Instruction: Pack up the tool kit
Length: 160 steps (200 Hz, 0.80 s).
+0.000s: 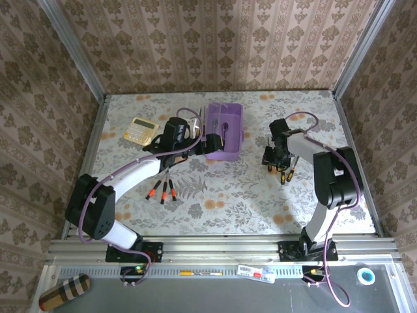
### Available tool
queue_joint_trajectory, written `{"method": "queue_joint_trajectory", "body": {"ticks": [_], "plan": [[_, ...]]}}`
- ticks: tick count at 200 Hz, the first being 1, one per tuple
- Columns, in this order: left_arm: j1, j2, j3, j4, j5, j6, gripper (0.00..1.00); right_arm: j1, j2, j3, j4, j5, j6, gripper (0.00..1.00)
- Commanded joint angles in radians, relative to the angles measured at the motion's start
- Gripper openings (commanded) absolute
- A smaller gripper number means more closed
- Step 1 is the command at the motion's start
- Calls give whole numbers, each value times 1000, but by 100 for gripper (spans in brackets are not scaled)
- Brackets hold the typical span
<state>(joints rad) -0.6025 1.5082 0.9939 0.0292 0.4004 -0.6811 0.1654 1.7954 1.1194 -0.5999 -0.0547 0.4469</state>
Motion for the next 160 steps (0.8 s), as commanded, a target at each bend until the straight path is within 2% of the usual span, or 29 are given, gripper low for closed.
{"method": "queue_joint_trajectory", "body": {"ticks": [1,68,160], "plan": [[-2,-27,32,-18,3,12,100,0,35,29,-7,45,8,36],[29,-71,28,-24,-24,29,100,15,37,79,-65,82,36,16],[63,-67,25,-17,-25,26,100,16,-89,98,-81,71,29,12]]}}
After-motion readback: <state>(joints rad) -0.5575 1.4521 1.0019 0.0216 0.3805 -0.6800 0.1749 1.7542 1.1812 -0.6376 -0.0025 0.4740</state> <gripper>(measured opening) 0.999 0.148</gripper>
